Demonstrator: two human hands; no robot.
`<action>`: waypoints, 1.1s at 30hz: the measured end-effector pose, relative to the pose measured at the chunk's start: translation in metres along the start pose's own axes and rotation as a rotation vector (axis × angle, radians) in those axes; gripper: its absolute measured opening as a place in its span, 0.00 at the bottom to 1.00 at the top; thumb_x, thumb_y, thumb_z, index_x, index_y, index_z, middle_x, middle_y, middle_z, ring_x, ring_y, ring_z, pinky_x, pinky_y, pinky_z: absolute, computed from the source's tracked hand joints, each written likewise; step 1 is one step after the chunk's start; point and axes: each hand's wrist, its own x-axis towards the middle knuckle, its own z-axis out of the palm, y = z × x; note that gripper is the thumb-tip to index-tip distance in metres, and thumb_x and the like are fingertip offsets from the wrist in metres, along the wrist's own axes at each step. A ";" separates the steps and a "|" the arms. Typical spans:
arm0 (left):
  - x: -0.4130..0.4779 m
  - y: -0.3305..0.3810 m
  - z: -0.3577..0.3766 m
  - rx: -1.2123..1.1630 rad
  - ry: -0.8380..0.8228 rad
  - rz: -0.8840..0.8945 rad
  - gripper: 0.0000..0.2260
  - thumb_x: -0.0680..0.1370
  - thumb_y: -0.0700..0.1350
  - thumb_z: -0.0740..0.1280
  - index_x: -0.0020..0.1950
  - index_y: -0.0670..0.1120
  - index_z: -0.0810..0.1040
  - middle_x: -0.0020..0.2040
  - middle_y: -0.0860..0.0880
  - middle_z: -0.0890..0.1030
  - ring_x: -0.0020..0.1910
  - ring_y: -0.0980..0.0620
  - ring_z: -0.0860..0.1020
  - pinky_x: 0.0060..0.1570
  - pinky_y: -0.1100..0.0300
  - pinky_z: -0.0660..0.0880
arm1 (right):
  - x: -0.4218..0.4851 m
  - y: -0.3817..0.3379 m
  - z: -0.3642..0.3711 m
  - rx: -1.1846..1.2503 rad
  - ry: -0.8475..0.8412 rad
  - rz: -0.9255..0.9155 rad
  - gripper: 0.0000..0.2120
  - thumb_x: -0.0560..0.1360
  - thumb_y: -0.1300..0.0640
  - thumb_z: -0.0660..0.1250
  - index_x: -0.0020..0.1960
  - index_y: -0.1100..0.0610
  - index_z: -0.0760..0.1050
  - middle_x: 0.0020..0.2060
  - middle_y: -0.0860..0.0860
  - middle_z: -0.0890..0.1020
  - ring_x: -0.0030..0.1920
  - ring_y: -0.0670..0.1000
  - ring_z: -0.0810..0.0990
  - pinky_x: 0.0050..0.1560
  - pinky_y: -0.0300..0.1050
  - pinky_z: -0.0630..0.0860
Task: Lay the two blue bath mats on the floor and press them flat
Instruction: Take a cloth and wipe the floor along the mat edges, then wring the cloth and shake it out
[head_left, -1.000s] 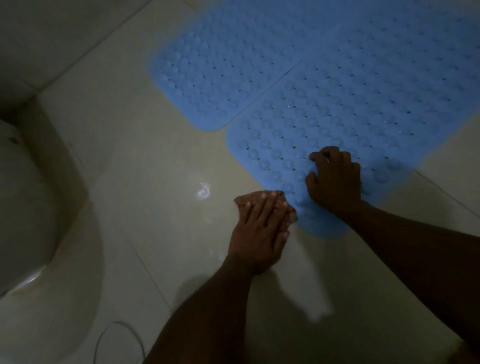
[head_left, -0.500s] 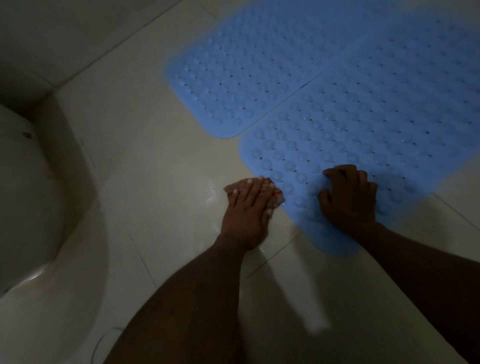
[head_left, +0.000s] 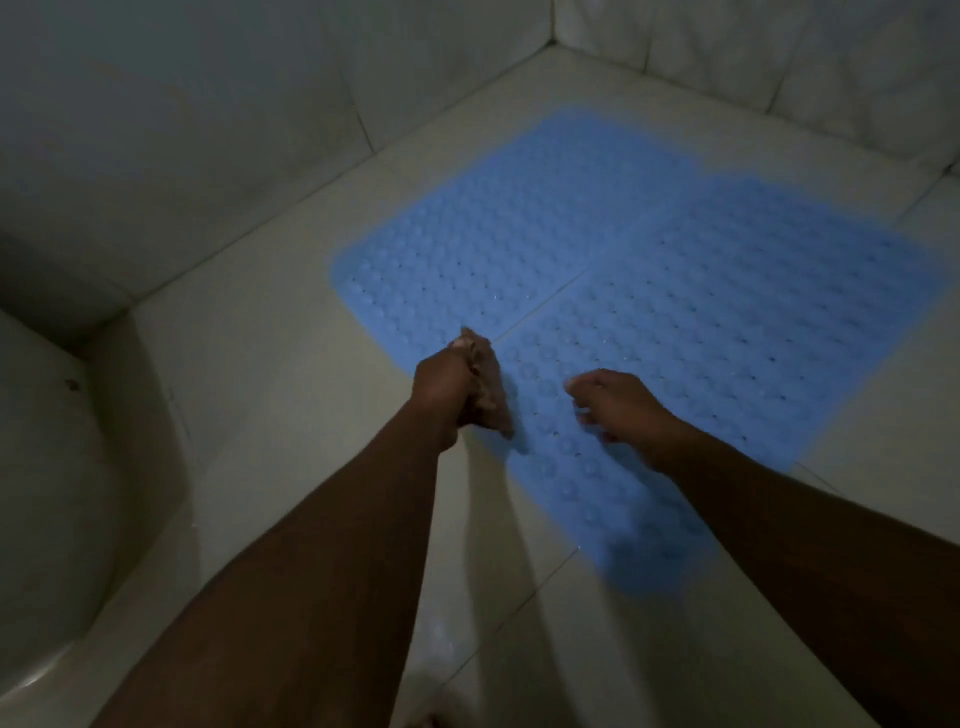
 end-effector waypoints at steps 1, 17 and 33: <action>-0.013 0.018 0.010 -0.036 -0.067 -0.022 0.21 0.84 0.55 0.61 0.53 0.38 0.81 0.41 0.36 0.81 0.33 0.40 0.81 0.33 0.46 0.82 | -0.004 -0.016 -0.002 0.103 -0.063 0.034 0.11 0.77 0.45 0.69 0.51 0.51 0.79 0.49 0.53 0.83 0.45 0.53 0.82 0.44 0.47 0.75; -0.086 0.110 0.086 -0.053 -0.198 0.150 0.13 0.83 0.46 0.66 0.59 0.38 0.81 0.51 0.40 0.85 0.49 0.43 0.85 0.42 0.51 0.83 | -0.027 -0.112 -0.065 0.183 0.216 -0.201 0.18 0.77 0.42 0.68 0.45 0.56 0.83 0.41 0.56 0.86 0.44 0.57 0.86 0.48 0.58 0.84; -0.087 0.122 0.072 -0.098 -0.178 0.185 0.11 0.84 0.45 0.65 0.58 0.40 0.82 0.50 0.39 0.85 0.43 0.43 0.85 0.36 0.53 0.81 | -0.044 -0.119 -0.075 0.234 0.047 -0.292 0.07 0.79 0.57 0.68 0.48 0.60 0.82 0.44 0.59 0.86 0.45 0.56 0.86 0.45 0.52 0.85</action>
